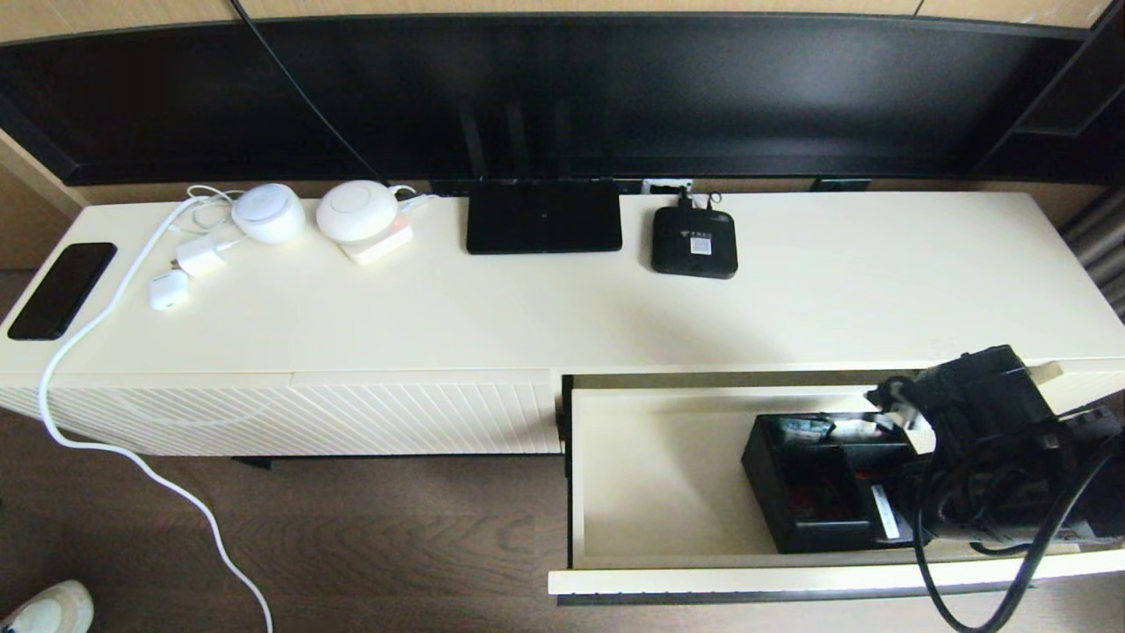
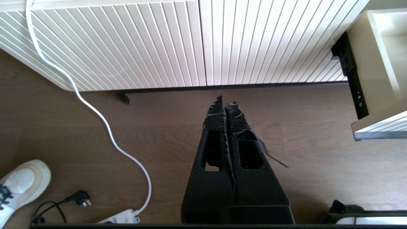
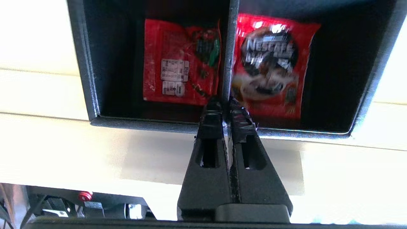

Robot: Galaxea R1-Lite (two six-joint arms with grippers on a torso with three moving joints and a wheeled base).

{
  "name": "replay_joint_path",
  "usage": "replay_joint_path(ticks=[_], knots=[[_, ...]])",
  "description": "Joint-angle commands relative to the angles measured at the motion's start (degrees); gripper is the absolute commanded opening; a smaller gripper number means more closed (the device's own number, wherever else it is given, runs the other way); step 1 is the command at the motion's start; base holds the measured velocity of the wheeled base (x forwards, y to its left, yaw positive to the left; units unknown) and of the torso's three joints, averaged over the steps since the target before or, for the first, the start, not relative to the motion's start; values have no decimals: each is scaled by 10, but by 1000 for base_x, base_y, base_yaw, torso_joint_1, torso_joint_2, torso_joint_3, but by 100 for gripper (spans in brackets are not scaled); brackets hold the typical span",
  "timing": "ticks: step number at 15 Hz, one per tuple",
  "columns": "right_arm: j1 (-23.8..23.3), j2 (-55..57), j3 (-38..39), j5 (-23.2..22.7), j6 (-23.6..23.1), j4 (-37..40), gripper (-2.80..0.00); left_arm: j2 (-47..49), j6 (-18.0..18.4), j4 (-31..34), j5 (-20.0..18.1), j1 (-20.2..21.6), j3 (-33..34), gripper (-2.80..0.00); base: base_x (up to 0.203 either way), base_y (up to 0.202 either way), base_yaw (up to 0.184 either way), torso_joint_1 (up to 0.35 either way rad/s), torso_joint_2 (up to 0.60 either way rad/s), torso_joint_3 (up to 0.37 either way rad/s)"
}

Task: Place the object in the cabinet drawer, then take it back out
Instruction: Take the storage box out of the drawer and put it on the table

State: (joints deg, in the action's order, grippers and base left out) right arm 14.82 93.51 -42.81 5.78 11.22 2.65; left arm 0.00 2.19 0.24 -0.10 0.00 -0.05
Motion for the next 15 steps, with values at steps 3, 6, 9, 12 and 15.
replay_joint_path(ticks=[3,6,9,12,15], knots=[[0,-19,-5,2,0,0,-280,1,0,0,0,0,0,-280,0,0,0,0,0,0],[0,-14,-4,1,-9,-2,-280,0,0,0,0,0,0,-280,0,0,0,0,0,0],[0,-2,4,0,-11,-4,-280,0,0,0,0,0,0,-280,0,0,0,0,0,0],[0,14,1,1,-11,-5,-280,0,0,0,0,0,0,-280,0,0,0,0,0,0],[0,40,-8,1,-11,-13,-280,0,0,0,0,0,0,-280,0,0,0,0,0,0]])
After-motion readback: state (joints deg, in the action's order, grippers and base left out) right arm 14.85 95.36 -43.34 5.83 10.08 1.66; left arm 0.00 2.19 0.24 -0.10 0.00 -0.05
